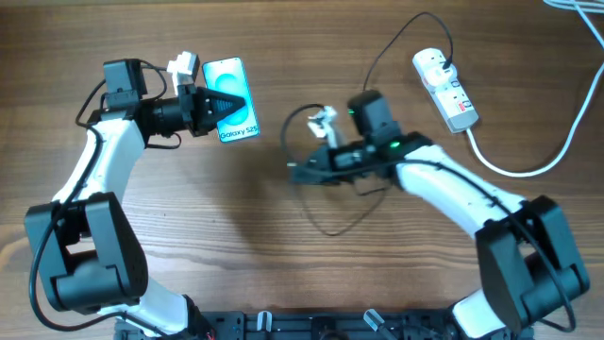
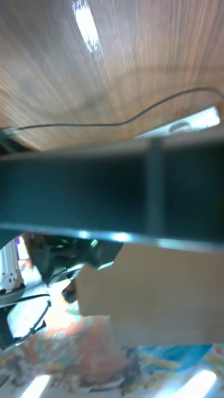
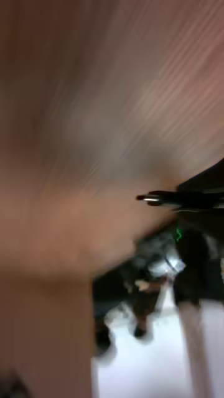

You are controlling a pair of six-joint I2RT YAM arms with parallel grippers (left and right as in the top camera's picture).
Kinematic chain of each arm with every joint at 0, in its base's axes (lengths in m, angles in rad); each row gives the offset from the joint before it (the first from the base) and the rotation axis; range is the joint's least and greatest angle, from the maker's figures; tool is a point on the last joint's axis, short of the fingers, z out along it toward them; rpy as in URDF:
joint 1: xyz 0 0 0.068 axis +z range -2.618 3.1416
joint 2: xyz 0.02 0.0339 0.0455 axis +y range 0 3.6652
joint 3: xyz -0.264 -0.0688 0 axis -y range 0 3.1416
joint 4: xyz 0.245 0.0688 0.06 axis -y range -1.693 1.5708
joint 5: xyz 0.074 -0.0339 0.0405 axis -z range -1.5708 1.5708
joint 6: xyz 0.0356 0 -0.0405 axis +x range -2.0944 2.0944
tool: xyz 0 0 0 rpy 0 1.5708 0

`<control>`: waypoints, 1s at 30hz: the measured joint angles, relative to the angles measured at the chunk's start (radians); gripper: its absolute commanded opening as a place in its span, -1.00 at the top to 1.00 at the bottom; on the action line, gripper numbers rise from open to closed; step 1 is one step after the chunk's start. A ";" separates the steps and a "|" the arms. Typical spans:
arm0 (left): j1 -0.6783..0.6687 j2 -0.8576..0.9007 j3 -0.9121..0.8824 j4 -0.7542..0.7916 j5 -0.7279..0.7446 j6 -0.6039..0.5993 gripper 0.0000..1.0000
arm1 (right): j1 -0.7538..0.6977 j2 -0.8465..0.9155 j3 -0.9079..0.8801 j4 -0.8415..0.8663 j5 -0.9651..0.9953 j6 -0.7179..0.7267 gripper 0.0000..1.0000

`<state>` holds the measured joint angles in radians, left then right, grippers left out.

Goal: Plug charger to phone and switch on socket

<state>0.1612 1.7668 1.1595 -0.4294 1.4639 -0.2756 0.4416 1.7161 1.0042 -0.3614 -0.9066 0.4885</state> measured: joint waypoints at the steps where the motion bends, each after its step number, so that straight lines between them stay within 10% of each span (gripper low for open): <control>1: 0.002 0.000 0.000 -0.001 -0.009 0.000 0.92 | -0.042 0.000 0.000 -0.081 0.059 -0.042 0.91; 7: 0.002 0.000 0.000 -0.008 -0.061 0.000 0.92 | -0.227 0.000 0.000 -0.321 0.515 -0.213 0.91; 15: 0.002 0.000 0.000 -0.034 -0.099 0.000 0.92 | -0.128 0.000 -0.004 -0.348 0.927 -0.217 0.91; 30: 0.002 0.000 0.000 -0.068 -0.117 0.000 0.92 | -0.051 0.000 -0.097 -0.246 1.059 -0.203 0.49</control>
<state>0.1631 1.7668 1.1595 -0.4969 1.3464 -0.2756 0.3904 1.7161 0.9070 -0.6079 0.1524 0.2859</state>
